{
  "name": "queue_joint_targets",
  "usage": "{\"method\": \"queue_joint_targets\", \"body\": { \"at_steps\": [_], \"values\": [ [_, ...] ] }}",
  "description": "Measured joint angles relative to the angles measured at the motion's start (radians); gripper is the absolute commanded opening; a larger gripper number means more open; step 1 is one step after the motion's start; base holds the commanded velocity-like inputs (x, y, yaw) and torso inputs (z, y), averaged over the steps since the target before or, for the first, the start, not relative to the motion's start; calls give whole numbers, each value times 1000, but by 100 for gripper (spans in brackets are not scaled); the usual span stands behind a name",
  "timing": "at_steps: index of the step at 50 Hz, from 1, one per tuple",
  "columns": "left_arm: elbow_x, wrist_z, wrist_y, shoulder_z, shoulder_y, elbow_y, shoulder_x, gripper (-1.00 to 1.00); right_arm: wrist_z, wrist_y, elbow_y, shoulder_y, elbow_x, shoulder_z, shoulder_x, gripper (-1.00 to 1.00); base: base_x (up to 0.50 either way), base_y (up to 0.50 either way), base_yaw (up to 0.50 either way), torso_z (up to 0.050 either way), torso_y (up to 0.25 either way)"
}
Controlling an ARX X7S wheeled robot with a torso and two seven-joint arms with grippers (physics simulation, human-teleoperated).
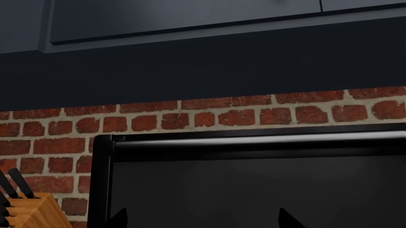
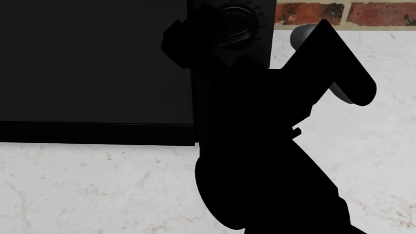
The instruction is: Decrease the toaster oven temperature.
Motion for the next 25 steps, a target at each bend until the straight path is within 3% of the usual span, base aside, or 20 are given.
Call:
{"method": "queue_joint_targets", "body": {
  "at_steps": [25],
  "values": [
    [-4,-11,12,2,5,-10,-11,100,-47,21,82,12,19,0,-27,100,0,0,0,0,0]
  ]
}}
